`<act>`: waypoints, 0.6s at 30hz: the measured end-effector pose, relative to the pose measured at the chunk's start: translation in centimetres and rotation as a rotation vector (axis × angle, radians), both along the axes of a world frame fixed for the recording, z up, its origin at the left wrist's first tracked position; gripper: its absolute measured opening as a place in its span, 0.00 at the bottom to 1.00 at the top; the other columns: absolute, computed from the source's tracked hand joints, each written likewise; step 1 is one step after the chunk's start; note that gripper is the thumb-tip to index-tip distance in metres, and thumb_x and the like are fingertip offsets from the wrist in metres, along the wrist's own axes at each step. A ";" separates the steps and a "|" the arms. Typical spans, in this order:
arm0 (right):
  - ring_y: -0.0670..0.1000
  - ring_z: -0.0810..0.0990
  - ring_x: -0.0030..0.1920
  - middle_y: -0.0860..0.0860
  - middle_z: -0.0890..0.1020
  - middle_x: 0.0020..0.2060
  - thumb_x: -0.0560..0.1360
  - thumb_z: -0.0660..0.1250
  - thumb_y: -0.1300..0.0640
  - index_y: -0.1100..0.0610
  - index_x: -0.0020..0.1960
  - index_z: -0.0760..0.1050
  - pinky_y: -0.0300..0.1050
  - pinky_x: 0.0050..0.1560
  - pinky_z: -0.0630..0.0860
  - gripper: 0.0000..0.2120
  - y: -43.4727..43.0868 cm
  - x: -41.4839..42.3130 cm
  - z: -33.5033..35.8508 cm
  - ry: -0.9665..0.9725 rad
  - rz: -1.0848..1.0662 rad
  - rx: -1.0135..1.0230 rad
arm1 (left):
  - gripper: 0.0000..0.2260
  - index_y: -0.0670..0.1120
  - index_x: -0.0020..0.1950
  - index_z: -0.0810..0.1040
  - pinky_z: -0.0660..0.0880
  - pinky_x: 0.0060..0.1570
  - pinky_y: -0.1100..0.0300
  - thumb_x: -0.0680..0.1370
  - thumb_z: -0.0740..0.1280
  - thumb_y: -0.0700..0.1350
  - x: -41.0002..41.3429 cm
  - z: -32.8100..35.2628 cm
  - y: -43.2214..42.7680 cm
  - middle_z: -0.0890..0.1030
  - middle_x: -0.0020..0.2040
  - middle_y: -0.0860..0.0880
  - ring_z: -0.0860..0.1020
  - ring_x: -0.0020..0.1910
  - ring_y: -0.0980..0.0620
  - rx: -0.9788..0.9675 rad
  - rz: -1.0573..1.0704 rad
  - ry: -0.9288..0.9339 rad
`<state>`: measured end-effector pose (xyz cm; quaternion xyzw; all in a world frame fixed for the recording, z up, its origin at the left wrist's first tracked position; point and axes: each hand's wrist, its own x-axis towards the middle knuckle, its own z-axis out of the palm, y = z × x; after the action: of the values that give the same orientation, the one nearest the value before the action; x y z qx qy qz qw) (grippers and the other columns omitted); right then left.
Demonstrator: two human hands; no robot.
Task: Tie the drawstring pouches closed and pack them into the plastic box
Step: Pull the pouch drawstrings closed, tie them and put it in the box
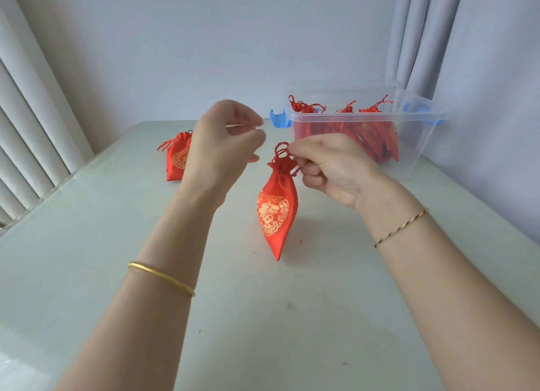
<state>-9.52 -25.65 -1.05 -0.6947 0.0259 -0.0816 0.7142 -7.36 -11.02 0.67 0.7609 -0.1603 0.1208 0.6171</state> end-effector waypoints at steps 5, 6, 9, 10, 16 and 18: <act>0.43 0.62 0.21 0.52 0.69 0.26 0.74 0.65 0.66 0.60 0.32 0.71 0.34 0.21 0.58 0.12 -0.4 0.0 0.1 0.070 0.042 0.177 | 0.04 0.54 0.42 0.80 0.65 0.50 0.72 0.71 0.72 0.45 -0.5 -0.3 -0.5 0.72 0.51 0.55 0.72 0.53 0.60 0.360 -0.008 -0.291; 0.43 0.63 0.21 0.52 0.69 0.27 0.74 0.65 0.66 0.60 0.33 0.72 0.34 0.21 0.59 0.12 -0.4 0.0 0.1 0.074 0.056 0.195 | 0.04 0.53 0.43 0.80 0.65 0.53 0.70 0.71 0.72 0.45 -0.4 -0.5 -0.6 0.71 0.52 0.54 0.71 0.56 0.57 0.395 0.017 -0.310; 0.43 0.64 0.22 0.52 0.69 0.28 0.75 0.64 0.66 0.60 0.34 0.72 0.34 0.22 0.60 0.10 -0.6 0.0 0.2 0.072 0.104 0.219 | 0.05 0.52 0.45 0.81 0.65 0.56 0.63 0.71 0.72 0.45 -0.2 -0.9 -0.7 0.69 0.52 0.53 0.70 0.59 0.52 0.450 0.042 -0.303; 0.43 0.64 0.22 0.52 0.69 0.28 0.75 0.64 0.66 0.60 0.35 0.72 0.34 0.22 0.60 0.10 -0.7 0.0 0.2 0.068 0.122 0.216 | 0.05 0.52 0.46 0.81 0.65 0.56 0.63 0.71 0.72 0.45 -0.1 -1.0 -0.7 0.69 0.52 0.53 0.70 0.59 0.52 0.457 0.038 -0.295; 0.43 0.64 0.24 0.53 0.70 0.30 0.75 0.65 0.66 0.61 0.38 0.75 0.33 0.24 0.61 0.07 -0.9 -0.1 0.0 0.009 0.116 0.079 | 0.02 0.50 0.40 0.79 0.66 0.43 0.66 0.72 0.71 0.46 0.4 -1.2 -0.6 0.73 0.47 0.53 0.73 0.47 0.56 0.445 0.033 -0.261; 0.44 0.63 0.25 0.56 0.71 0.33 0.73 0.66 0.67 0.61 0.39 0.76 0.33 0.24 0.62 0.05 -1.6 0.0 -0.1 -0.031 0.024 -0.043 | 0.03 0.48 0.40 0.76 0.65 0.35 0.66 0.74 0.69 0.44 0.7 -1.3 -0.1 0.75 0.40 0.54 0.72 0.36 0.59 0.370 0.012 -0.205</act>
<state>-9.48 -27.23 -1.13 -0.7087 0.0047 -0.0845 0.7004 -6.62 -11.17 -0.59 0.8459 -0.2373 0.1697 0.4465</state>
